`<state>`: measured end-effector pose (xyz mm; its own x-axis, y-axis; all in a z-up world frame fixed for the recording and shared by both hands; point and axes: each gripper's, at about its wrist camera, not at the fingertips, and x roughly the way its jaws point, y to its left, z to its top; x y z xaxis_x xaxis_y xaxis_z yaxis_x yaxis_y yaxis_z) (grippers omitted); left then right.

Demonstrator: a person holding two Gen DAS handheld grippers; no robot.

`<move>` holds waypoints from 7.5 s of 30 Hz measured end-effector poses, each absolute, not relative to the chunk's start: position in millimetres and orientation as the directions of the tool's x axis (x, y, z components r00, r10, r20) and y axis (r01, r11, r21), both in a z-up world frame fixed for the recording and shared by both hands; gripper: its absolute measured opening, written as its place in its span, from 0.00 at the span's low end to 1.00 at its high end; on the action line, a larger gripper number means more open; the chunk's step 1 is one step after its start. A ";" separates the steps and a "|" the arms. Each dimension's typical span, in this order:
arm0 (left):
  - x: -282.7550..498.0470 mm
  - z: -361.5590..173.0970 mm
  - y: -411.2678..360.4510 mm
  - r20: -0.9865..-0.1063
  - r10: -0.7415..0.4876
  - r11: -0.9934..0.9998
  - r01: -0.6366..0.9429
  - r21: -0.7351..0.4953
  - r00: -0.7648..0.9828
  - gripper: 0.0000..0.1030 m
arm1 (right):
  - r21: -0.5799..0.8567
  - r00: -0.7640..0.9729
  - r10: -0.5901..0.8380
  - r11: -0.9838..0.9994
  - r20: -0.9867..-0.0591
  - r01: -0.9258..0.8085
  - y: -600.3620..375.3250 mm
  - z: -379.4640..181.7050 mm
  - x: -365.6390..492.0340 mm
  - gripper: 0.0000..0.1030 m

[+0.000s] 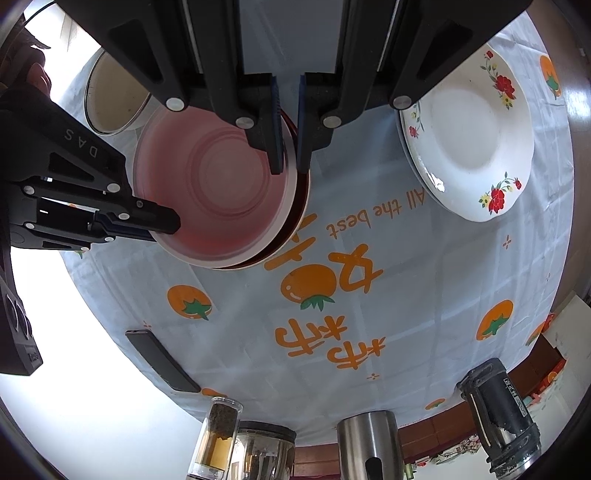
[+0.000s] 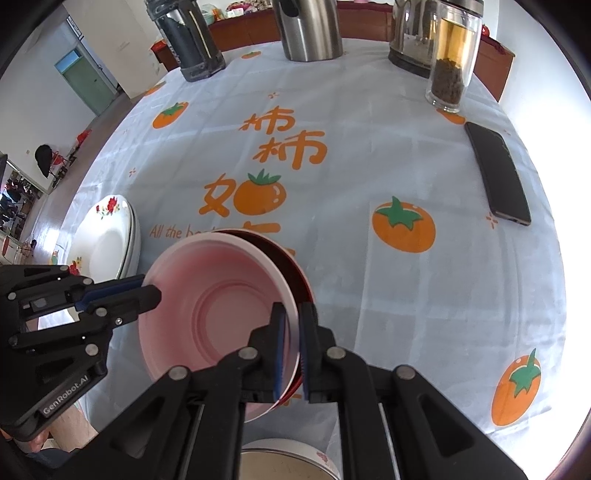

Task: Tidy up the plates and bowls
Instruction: 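Lower the pink bowl into the dark red bowl with both grippers, then open both grippers and withdraw from the nested bowls, then move both grippers to the white enamel bowl and grip its rim, then lift the white enamel bowl with both grippers toward the nested pink bowl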

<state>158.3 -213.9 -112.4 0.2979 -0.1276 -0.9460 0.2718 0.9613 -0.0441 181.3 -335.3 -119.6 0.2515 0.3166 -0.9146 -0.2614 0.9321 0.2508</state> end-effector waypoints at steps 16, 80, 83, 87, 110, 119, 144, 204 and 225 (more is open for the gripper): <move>161.5 -114.6 -215.6 -0.943 -0.105 0.962 0.273 -0.015 0.317 0.08 | 0.224 0.259 0.297 0.935 -0.919 -0.277 -331.6 -125.8 182.6 0.07; 158.0 -120.2 -216.4 -0.947 -0.087 0.961 0.276 0.001 0.308 0.12 | 0.186 0.375 0.304 0.930 -0.876 -0.317 -326.2 -100.3 170.5 0.62; 157.1 -119.9 -217.2 -0.948 -0.086 0.960 0.278 0.003 0.308 0.12 | 0.168 0.402 0.282 0.941 -0.871 -0.295 -333.3 -97.2 171.0 0.64; 153.1 -114.5 -216.9 -0.942 -0.085 0.958 0.285 0.011 0.323 0.12 | 0.192 0.411 0.274 0.954 -0.870 -0.229 -355.1 -98.1 169.7 0.65; 96.5 -80.5 -214.6 -0.904 -0.111 0.959 0.282 0.011 0.413 0.62 | 0.242 0.338 0.260 0.965 -0.904 -0.097 -421.8 -108.1 80.1 0.63; 54.4 -101.1 -253.7 -0.930 -0.193 0.920 0.388 -0.060 0.313 0.62 | 0.232 0.276 0.260 0.964 -0.925 -0.130 -413.9 -119.4 48.8 0.36; 24.5 -137.4 -286.0 -0.954 -0.233 0.909 0.390 -0.146 0.187 0.21 | 0.254 0.238 0.305 0.941 -0.922 -0.223 -407.5 -130.6 24.5 0.10; 72.0 -59.4 -234.3 -0.899 -0.249 0.902 0.425 -0.080 0.359 0.16 | 0.249 0.408 0.317 0.945 -0.856 -0.211 -366.1 -49.6 77.7 0.08; 120.7 -55.7 -228.2 -0.903 -0.223 0.914 0.400 -0.063 0.367 0.17 | 0.249 0.408 0.313 0.947 -0.858 -0.204 -356.6 -52.6 127.2 0.08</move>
